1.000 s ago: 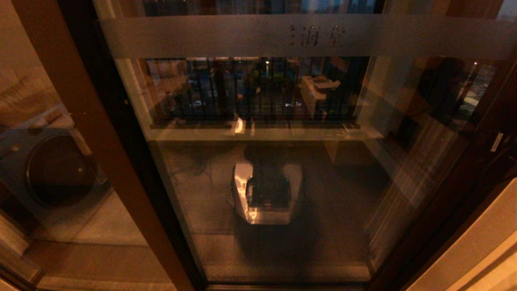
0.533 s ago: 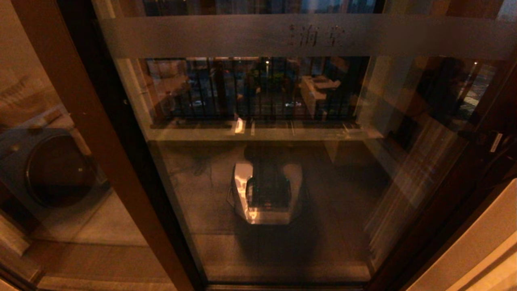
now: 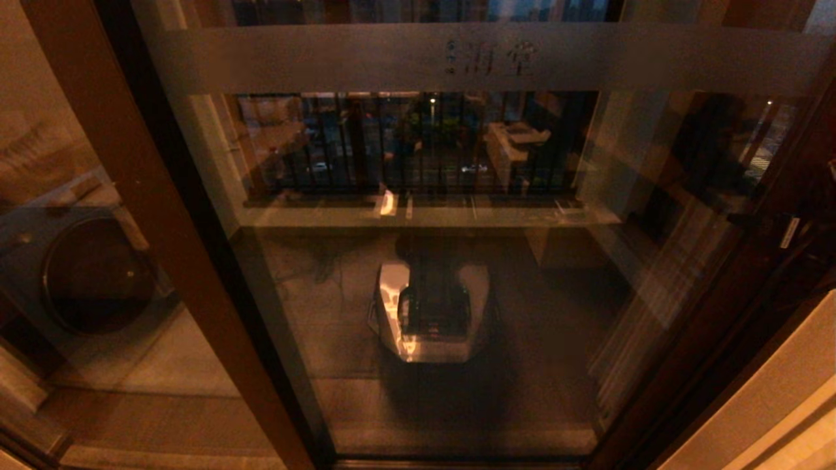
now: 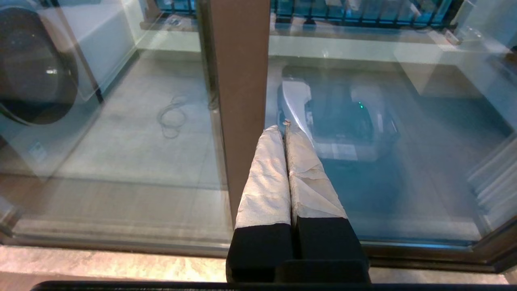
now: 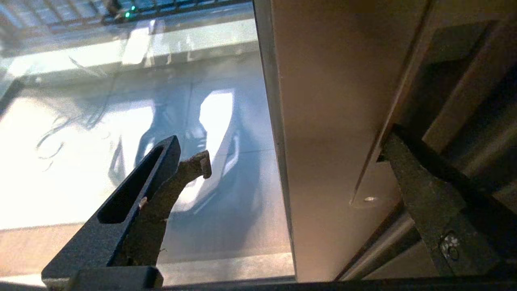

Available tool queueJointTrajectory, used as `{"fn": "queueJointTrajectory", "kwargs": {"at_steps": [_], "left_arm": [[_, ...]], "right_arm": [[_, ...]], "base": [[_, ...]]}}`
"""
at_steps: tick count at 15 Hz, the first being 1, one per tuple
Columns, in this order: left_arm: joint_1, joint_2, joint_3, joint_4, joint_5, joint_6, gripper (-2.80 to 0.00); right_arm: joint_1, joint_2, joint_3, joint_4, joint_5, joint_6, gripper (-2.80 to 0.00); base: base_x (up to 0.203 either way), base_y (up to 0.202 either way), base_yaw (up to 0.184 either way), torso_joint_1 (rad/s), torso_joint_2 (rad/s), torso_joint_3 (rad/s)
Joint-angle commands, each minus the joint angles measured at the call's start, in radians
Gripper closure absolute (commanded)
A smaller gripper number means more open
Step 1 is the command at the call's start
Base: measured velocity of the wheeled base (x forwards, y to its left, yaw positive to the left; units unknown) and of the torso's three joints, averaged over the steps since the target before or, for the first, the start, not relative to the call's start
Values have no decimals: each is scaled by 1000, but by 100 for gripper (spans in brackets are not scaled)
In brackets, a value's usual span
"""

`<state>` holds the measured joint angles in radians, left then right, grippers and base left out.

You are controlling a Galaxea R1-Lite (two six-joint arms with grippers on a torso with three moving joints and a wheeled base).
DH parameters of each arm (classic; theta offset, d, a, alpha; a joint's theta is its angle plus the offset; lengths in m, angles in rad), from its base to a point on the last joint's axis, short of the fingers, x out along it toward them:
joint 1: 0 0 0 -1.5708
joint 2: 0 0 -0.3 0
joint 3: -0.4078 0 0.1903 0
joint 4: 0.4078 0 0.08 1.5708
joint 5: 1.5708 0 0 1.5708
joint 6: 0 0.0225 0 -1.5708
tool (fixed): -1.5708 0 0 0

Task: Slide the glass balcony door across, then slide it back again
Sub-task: Open the slid door

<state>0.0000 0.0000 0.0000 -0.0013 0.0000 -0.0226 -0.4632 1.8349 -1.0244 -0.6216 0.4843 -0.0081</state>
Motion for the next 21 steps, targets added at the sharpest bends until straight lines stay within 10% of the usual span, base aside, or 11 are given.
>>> {"fn": "queueJointTrajectory", "kwargs": {"at_steps": [1, 21], "left_arm": [[0, 0, 0, 0, 0, 0, 0], [0, 0, 0, 0, 0, 0, 0]], "right_arm": [[4, -11, 11, -6, -3, -1, -280], [67, -95, 120, -64, -3, -1, -280]], "base": [[0, 0, 0, 0, 0, 0], [0, 0, 0, 0, 0, 0]]}}
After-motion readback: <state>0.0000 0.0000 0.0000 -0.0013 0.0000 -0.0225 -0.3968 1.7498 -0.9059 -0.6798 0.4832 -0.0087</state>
